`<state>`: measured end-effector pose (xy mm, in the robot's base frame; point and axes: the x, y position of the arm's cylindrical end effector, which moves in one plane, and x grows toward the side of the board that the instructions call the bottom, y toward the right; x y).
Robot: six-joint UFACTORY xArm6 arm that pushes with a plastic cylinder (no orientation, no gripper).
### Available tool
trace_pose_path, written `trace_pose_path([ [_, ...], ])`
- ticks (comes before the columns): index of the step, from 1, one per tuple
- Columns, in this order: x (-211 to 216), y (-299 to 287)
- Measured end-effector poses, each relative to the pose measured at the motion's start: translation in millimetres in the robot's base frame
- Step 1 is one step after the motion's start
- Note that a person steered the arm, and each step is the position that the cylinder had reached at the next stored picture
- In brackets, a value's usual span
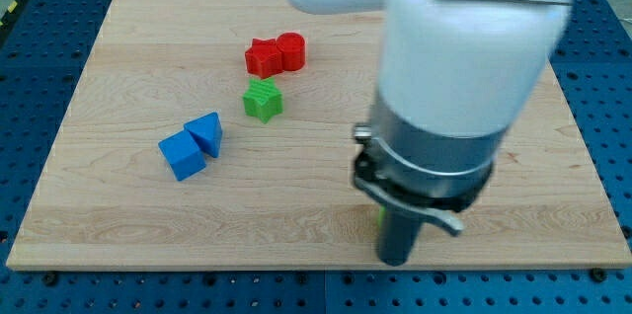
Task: Move the green circle horizontally to the yellow blocks
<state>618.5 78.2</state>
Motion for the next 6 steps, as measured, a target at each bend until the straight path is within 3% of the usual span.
trace_pose_path([
  [2,0,40],
  [6,-21,9],
])
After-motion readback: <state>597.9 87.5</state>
